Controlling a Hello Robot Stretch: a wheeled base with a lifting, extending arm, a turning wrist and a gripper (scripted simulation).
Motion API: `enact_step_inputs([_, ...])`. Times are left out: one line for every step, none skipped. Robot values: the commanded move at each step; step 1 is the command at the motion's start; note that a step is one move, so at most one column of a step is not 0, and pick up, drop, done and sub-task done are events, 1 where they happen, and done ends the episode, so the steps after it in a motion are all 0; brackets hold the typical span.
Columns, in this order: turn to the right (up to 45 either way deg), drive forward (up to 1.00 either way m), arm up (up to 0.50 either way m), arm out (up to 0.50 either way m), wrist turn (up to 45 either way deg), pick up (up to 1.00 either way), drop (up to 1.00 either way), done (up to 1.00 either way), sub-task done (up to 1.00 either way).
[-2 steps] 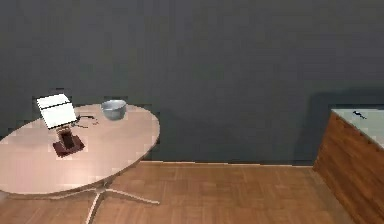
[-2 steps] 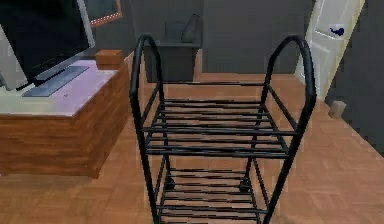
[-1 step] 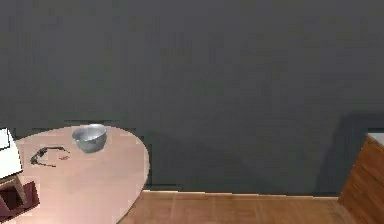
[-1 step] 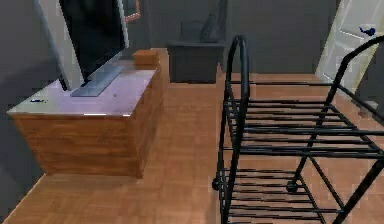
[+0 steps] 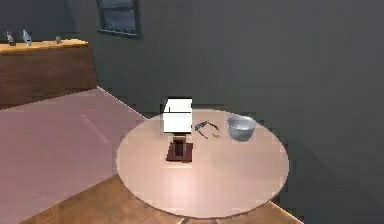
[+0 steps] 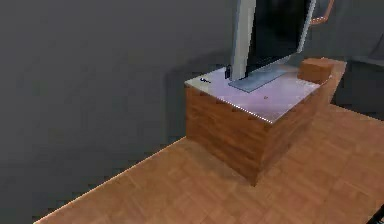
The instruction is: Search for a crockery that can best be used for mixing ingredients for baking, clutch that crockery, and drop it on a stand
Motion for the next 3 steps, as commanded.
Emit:
enact_step_inputs([-45.0, 0.00, 0.00, 0.00, 0.0, 0.00, 0.00, 0.00, 0.00])
enact_step_inputs([-27.0, 0.00, 0.00, 0.00, 0.0, 0.00, 0.00, 0.00, 0.00])
enact_step_inputs([30.0, 0.00, 0.00, 0.00, 0.0, 0.00, 0.00, 0.00, 0.00])
